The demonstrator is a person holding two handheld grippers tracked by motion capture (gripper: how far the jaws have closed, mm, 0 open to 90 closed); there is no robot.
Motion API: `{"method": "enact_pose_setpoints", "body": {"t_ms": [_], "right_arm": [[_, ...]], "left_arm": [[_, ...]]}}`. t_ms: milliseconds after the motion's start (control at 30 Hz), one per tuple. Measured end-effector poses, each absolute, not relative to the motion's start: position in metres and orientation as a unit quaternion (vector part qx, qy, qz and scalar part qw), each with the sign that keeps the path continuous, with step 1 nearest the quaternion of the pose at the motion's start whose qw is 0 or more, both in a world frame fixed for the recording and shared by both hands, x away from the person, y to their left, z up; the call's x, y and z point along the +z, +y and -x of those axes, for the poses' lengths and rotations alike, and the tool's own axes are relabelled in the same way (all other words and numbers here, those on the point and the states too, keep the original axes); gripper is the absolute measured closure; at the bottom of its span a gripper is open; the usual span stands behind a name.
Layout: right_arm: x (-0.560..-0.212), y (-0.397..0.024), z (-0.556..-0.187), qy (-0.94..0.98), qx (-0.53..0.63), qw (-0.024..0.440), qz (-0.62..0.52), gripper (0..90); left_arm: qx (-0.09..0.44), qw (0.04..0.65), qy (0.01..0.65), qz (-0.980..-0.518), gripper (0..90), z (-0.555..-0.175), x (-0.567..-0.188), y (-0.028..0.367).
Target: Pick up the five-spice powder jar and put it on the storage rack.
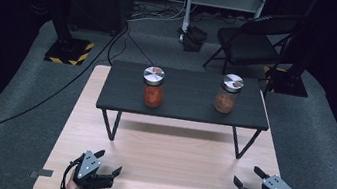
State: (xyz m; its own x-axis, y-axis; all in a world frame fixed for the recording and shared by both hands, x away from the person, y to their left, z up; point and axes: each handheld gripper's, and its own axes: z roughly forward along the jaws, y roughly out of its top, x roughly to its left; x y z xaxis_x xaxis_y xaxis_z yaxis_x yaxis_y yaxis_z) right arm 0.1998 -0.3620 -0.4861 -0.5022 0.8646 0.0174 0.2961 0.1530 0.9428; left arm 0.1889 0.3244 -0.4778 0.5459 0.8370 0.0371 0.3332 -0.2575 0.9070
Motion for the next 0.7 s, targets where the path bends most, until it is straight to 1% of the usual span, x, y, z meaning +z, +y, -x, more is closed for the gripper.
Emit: {"method": "enact_pose_setpoints", "body": {"t_ms": [700], "right_arm": [[-0.4861, -0.3626, -0.2004, 0.706, 0.505, 0.281, -0.41, 9.4]], "left_arm": [[0.267, 0.466, 0.395, -0.745, 14.1, -0.1898, -0.4774, 0.3249]]}}
